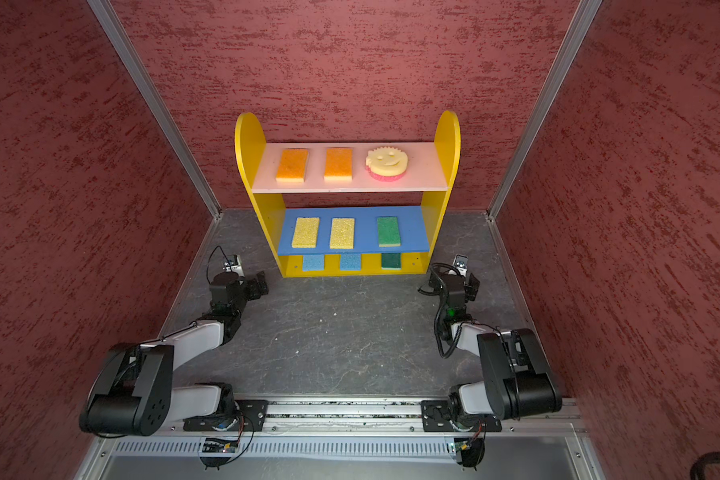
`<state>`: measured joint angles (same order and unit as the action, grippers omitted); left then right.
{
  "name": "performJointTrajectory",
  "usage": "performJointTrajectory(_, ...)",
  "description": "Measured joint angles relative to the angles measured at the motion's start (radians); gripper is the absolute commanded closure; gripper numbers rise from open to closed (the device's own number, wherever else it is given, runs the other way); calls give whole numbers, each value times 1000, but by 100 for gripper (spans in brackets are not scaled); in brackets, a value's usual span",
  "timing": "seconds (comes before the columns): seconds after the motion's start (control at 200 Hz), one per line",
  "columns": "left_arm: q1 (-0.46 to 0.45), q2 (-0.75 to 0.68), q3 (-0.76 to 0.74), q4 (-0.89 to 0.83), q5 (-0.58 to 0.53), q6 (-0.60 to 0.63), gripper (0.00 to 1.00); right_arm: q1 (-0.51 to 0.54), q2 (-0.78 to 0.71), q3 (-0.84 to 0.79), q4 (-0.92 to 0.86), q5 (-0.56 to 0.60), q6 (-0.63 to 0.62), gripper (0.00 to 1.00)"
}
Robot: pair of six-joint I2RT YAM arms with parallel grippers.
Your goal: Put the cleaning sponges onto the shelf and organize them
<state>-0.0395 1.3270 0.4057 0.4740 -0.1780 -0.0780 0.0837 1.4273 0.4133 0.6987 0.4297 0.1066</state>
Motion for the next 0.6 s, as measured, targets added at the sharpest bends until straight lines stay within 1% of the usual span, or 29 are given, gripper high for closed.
performJointTrajectory(0.125, 23, 55, 33, 40, 30, 8, 1, -43, 20, 59, -13, -29, 18, 1)
performJointTrajectory(0.23, 45, 105, 84, 53, 65, 18, 1, -58, 17, 48, -6, -37, 28, 1)
performJointTrajectory(0.286, 53, 134, 90, 106, 89, 32, 1, -64, 13, 32, -2, -38, 32, 1)
performJointTrajectory(0.386, 67, 161, 52, 193, 136, 42, 1, -75, -1, -10, 29, -39, 35, 1)
performJointTrajectory(0.466, 82, 185, -18, 310, 175, 45, 1, -83, -24, -61, 79, -34, 35, 1)
performJointTrajectory(0.541, 98, 201, -68, 365, 200, 44, 1, -88, -58, -117, 133, -21, 41, 1)
performJointTrajectory(0.601, 105, 208, -77, 372, 216, 44, 1, -90, -95, -168, 180, -10, 51, 1)
